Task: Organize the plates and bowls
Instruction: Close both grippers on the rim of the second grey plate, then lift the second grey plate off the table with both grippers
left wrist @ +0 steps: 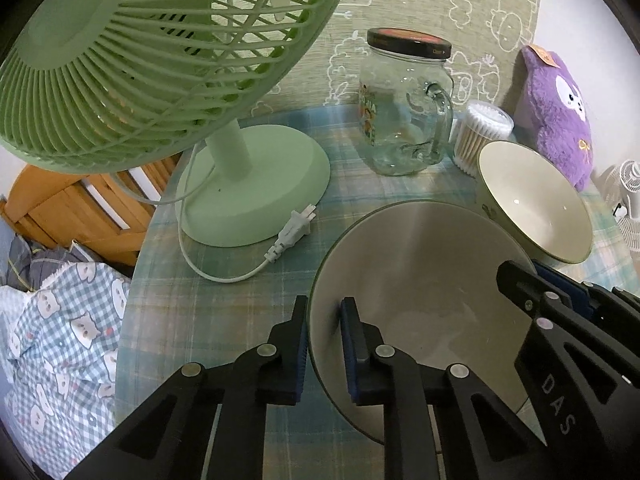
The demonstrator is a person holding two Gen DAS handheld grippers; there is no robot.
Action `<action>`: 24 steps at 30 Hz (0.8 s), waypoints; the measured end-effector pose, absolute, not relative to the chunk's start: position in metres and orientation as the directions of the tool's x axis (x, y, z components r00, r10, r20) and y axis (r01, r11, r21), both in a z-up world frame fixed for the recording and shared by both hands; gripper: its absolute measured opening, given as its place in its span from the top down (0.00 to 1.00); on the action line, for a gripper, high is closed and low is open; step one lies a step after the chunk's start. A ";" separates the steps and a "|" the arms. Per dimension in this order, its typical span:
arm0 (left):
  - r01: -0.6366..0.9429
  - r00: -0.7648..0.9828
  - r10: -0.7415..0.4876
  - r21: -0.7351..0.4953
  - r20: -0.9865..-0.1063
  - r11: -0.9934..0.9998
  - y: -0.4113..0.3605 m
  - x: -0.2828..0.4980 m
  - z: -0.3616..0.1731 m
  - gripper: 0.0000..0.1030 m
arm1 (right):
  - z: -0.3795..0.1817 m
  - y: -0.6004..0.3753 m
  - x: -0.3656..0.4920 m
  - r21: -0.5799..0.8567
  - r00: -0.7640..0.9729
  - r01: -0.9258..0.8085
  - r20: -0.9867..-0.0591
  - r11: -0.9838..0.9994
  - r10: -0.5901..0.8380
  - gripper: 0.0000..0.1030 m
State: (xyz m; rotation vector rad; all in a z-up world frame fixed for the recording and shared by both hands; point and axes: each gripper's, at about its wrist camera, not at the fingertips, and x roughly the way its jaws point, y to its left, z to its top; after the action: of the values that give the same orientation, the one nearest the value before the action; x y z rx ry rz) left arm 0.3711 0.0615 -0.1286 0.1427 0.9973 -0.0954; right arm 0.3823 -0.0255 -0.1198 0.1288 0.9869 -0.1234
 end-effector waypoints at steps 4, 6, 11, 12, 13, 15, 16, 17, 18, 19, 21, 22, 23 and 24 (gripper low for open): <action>0.144 0.533 -0.017 0.071 -0.846 0.987 0.061 0.373 -0.128 0.87 | -0.121 -0.025 0.385 0.057 0.539 0.171 -0.841 0.984 -0.045 0.83; 0.143 0.532 -0.017 0.070 -0.847 0.987 0.061 0.373 -0.128 0.87 | -0.121 -0.024 0.386 0.052 0.535 0.173 -0.844 0.984 -0.050 0.83; 0.154 0.527 -0.032 0.059 -0.850 0.986 0.059 0.372 -0.128 0.84 | -0.121 -0.023 0.385 0.043 0.525 0.184 -0.849 0.982 -0.061 0.82; 0.155 0.524 -0.034 0.056 -0.851 0.986 0.060 0.372 -0.128 0.84 | -0.120 -0.023 0.385 0.041 0.524 0.183 -0.849 0.982 -0.062 0.82; 0.155 0.520 -0.039 0.050 -0.854 0.987 0.061 0.372 -0.128 0.83 | -0.120 -0.022 0.385 0.040 0.524 0.182 -0.849 0.982 -0.063 0.82; 0.152 0.514 -0.039 0.046 -0.857 0.987 0.062 0.372 -0.129 0.83 | -0.118 -0.021 0.385 0.035 0.521 0.175 -0.851 0.984 -0.063 0.82; 0.150 0.511 -0.040 0.043 -0.859 0.988 0.062 0.371 -0.128 0.83 | -0.118 -0.021 0.384 0.033 0.521 0.173 -0.851 0.984 -0.063 0.82; 0.149 0.511 -0.041 0.042 -0.859 0.988 0.063 0.371 -0.128 0.83 | -0.117 -0.021 0.384 0.032 0.521 0.172 -0.851 0.985 -0.064 0.82; 0.149 0.512 -0.041 0.042 -0.858 0.988 0.063 0.370 -0.127 0.83 | -0.116 -0.021 0.383 0.030 0.523 0.171 -0.850 0.985 -0.064 0.82; 0.150 0.512 -0.042 0.042 -0.858 0.988 0.063 0.369 -0.126 0.83 | -0.114 -0.021 0.381 0.026 0.526 0.170 -0.848 0.985 -0.068 0.82; 0.144 0.506 -0.032 0.048 -0.862 0.988 0.062 0.368 -0.125 0.83 | -0.111 -0.020 0.381 0.018 0.530 0.167 -0.845 0.986 -0.074 0.82; 0.140 0.502 -0.031 0.045 -0.865 0.989 0.062 0.368 -0.124 0.83 | -0.110 -0.019 0.381 0.014 0.532 0.166 -0.843 0.986 -0.078 0.82; 0.140 0.502 -0.034 0.042 -0.864 0.989 0.062 0.367 -0.124 0.83 | -0.109 -0.019 0.380 0.011 0.533 0.166 -0.843 0.986 -0.080 0.82; 0.140 0.502 -0.036 0.041 -0.864 0.989 0.062 0.366 -0.123 0.83 | -0.108 -0.019 0.379 0.006 0.533 0.164 -0.842 0.986 -0.084 0.82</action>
State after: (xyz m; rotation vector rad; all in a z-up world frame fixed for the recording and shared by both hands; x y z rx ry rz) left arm 0.3655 0.0616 -0.1234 0.1104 1.0404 -0.1067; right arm 0.3793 -0.0191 -0.1081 0.0881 0.9976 -0.1479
